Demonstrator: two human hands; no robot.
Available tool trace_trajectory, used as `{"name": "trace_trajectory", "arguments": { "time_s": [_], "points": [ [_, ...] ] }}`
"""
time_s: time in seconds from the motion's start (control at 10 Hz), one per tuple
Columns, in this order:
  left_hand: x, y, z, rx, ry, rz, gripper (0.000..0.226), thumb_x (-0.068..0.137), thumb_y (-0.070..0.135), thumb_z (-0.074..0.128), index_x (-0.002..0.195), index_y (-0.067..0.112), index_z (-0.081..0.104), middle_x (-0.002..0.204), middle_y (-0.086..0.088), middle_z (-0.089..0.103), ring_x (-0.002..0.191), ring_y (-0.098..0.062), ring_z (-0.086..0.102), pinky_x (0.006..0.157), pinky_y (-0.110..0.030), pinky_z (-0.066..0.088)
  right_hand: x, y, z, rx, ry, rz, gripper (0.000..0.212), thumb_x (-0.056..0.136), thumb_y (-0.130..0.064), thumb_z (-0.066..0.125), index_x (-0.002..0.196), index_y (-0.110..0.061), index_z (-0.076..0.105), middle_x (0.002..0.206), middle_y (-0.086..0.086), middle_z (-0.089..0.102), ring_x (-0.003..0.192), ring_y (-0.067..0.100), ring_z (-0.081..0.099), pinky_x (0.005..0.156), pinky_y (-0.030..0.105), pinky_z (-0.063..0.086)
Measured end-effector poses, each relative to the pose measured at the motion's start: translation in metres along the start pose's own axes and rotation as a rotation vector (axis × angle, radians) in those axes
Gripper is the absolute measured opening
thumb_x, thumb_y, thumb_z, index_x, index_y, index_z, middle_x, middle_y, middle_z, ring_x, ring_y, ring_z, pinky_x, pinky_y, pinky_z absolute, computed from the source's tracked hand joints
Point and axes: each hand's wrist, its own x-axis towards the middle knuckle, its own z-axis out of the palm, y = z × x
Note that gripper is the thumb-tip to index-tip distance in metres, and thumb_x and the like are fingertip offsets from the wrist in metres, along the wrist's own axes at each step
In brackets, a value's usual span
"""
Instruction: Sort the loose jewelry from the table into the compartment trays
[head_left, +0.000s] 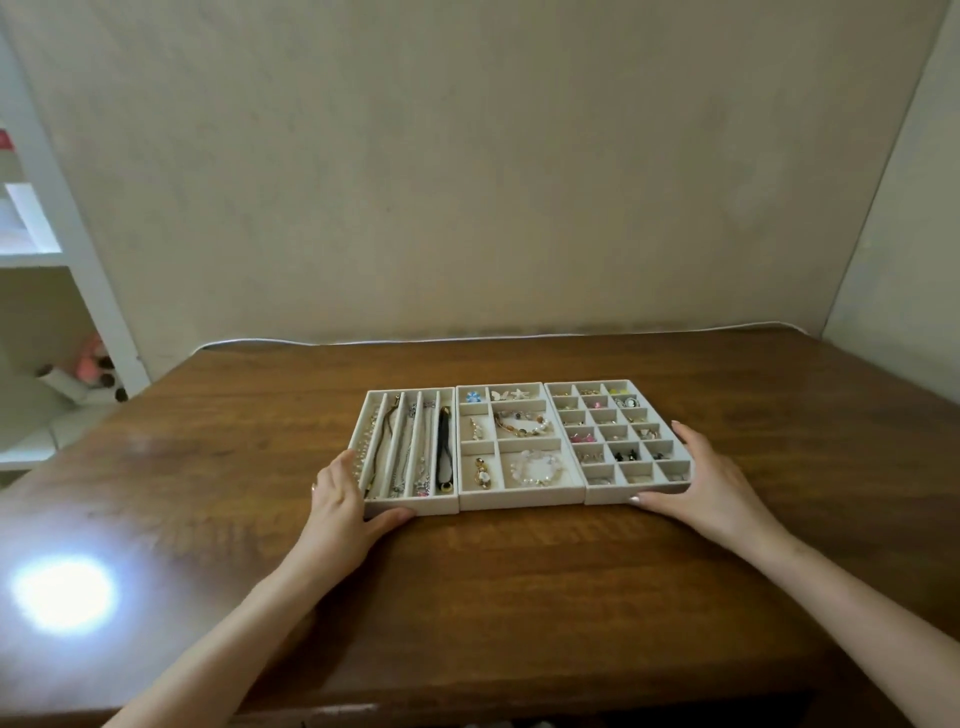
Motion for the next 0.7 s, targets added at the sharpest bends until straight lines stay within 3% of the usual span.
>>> {"name": "trace_trajectory", "arguments": {
  "time_s": [0.2, 0.7],
  "points": [
    [0.064, 0.000, 0.009, -0.073, -0.051, -0.030, 0.091, 0.082, 0.030, 0.069, 0.145, 0.009, 0.008, 0.148, -0.015, 0.019, 0.138, -0.028, 0.021, 0.114, -0.040, 0.022, 0.069, 0.002, 0.010, 0.015, -0.023, 0.006, 0.107, 0.068, -0.041, 0.081, 0.150, -0.021, 0.016, 0.152, 0.004, 0.032, 0.138, 0.027, 0.030, 0.111, 0.044, 0.029],
    [0.179, 0.002, 0.033, -0.155, 0.017, -0.111, 0.097, 0.077, 0.024, 0.075, 0.145, 0.005, 0.008, 0.149, -0.015, 0.020, 0.137, -0.029, 0.026, 0.112, -0.042, 0.027, 0.194, 0.006, 0.033, 0.004, -0.032, 0.049, 0.106, 0.070, -0.049, 0.078, 0.150, -0.016, 0.018, 0.154, 0.006, 0.030, 0.142, 0.032, 0.021, 0.114, 0.045, 0.018]
  ]
}}
